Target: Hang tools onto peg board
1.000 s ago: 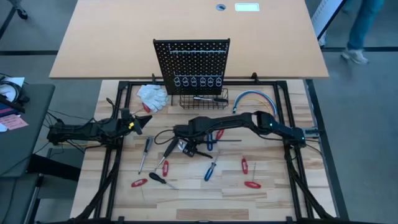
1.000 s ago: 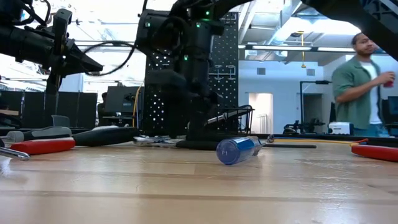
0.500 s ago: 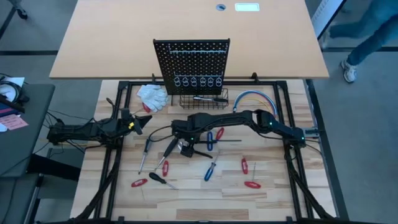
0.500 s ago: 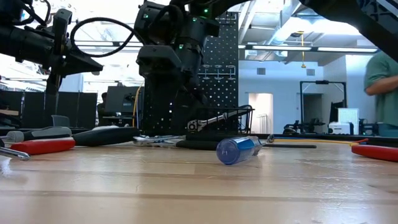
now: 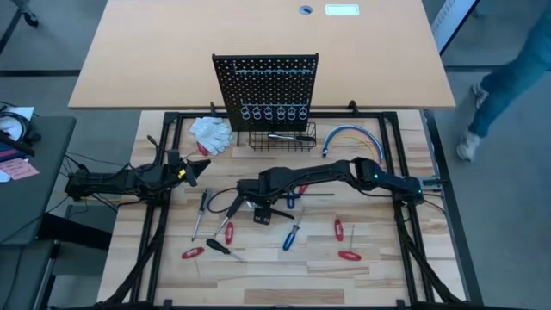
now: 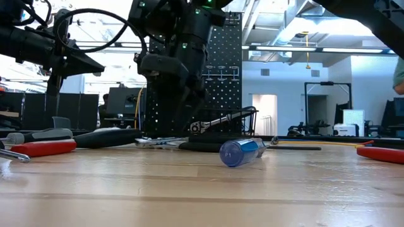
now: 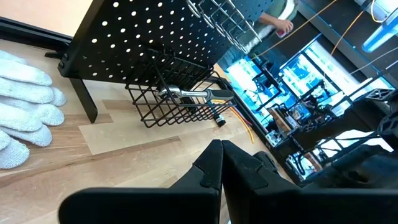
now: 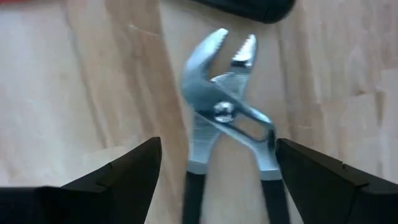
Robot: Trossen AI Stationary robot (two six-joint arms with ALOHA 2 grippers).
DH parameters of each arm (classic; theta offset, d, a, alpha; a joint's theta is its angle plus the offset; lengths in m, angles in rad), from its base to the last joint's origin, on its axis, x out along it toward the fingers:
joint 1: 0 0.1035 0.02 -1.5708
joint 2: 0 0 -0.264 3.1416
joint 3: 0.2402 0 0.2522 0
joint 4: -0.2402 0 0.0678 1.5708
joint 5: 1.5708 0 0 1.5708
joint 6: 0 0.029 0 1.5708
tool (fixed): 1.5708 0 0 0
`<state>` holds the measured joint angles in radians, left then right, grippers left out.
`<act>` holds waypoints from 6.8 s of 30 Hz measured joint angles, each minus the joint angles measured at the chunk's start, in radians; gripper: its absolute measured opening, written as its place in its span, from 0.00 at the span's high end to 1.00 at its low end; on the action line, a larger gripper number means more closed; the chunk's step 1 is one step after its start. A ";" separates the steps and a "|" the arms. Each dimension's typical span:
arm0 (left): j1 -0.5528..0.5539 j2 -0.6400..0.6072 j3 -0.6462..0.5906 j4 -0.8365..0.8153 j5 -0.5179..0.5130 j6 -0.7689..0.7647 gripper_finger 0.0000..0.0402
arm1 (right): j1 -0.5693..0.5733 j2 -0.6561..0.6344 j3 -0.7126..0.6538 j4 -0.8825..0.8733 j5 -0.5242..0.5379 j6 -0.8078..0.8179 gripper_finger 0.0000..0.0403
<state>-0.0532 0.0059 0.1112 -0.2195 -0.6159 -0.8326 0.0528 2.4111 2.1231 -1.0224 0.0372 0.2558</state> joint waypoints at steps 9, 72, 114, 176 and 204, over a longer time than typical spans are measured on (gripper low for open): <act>0.000 0.000 0.000 0.000 0.000 -0.001 1.00 | -0.003 0.000 -0.022 -0.044 0.039 0.005 0.20; 0.000 0.000 0.000 0.000 0.000 0.000 1.00 | -0.173 -0.027 -0.157 -0.020 -0.069 -0.231 0.83; 0.000 0.000 0.000 0.000 0.000 0.027 1.00 | -0.088 -0.026 -0.221 0.007 -0.031 -0.030 0.36; 0.000 0.000 0.000 0.000 0.000 0.025 1.00 | -0.130 0.001 0.002 0.128 -0.064 -0.135 0.25; 0.000 0.000 0.000 0.000 0.000 0.024 1.00 | -0.105 -0.010 -0.241 0.253 -0.028 -0.054 0.69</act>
<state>-0.0532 0.0063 0.1108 -0.2192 -0.6160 -0.8082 -0.0518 2.4008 1.8816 -0.7690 0.0096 0.2016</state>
